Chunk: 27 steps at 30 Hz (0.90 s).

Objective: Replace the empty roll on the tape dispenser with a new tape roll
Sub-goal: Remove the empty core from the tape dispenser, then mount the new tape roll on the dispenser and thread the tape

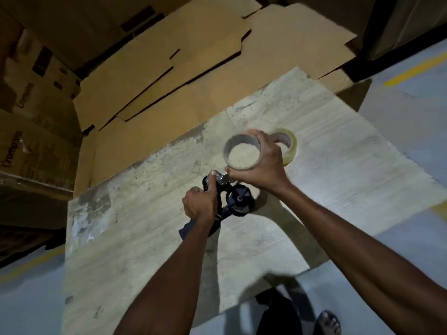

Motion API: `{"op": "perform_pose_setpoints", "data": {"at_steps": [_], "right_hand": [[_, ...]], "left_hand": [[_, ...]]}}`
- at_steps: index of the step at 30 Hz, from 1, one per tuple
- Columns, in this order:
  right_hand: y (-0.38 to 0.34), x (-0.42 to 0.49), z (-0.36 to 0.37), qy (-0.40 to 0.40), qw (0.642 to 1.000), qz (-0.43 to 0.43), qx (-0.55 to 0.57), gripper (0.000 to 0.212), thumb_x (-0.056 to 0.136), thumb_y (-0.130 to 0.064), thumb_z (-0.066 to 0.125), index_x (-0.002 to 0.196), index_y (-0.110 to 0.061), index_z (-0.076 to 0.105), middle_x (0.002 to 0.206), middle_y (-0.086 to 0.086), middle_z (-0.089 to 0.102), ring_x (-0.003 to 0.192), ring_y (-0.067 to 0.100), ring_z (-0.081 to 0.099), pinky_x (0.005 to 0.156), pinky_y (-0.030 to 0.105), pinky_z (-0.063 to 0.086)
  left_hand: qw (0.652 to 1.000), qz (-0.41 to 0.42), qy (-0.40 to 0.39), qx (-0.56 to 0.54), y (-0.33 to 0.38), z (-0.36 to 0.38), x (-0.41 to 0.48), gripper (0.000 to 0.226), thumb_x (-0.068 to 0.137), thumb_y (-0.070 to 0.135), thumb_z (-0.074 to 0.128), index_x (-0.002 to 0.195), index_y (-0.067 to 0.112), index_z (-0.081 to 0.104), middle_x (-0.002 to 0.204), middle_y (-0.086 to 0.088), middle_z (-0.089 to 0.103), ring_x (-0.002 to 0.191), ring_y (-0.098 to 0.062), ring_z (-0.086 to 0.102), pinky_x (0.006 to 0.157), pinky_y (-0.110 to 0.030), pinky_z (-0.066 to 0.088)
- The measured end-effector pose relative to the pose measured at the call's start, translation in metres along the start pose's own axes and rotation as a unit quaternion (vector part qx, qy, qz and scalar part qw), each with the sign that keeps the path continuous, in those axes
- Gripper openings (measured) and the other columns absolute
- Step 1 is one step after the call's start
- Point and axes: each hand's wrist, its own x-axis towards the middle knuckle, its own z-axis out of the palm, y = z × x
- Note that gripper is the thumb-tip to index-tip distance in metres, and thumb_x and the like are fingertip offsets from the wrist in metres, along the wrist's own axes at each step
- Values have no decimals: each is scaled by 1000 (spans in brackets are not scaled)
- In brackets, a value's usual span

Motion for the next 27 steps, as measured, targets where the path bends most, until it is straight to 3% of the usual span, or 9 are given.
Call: {"op": "perform_pose_setpoints", "data": {"at_steps": [4, 15, 19, 24, 27], "right_hand": [[10, -12, -6, 12, 999, 41, 16, 80, 61, -34, 95, 129, -13, 59, 121, 0, 67, 115, 18, 64, 94, 44, 52], [2, -25, -14, 29, 999, 23, 9, 82, 58, -36, 97, 128, -12, 60, 117, 0, 69, 111, 14, 65, 94, 35, 54], [7, -35, -17, 40, 999, 37, -9, 85, 60, -42, 99, 129, -12, 58, 120, 1, 68, 112, 12, 64, 96, 19, 50], [41, -62, -33, 88, 986, 63, -126, 88, 64, -68, 84, 126, -11, 60, 122, 5, 59, 118, 23, 52, 100, 42, 44], [64, -80, -53, 142, 964, 114, -192, 95, 62, -77, 79, 127, -11, 60, 121, 11, 61, 118, 32, 54, 96, 43, 40]], "left_hand": [[1000, 4, 6, -13, 1, 1, 2, 82, 78, 85, 56, 59, 7, 45, 56, -10, 48, 55, -27, 51, 50, -32, 35], [1000, 14, 5, -13, -2, 3, 4, 80, 77, 88, 54, 55, 11, 45, 60, -8, 55, 63, -30, 58, 53, -31, 37], [1000, 12, 10, -24, -3, 3, 3, 82, 76, 88, 55, 56, 9, 44, 56, -7, 52, 54, -27, 55, 49, -28, 32], [999, 1, 12, -29, -4, 4, 4, 83, 77, 87, 54, 58, 6, 48, 61, -9, 56, 56, -26, 55, 51, -29, 36], [999, -15, 12, -30, -4, 5, 5, 84, 78, 87, 53, 60, 5, 53, 65, -9, 59, 64, -29, 59, 55, -32, 42]]}}
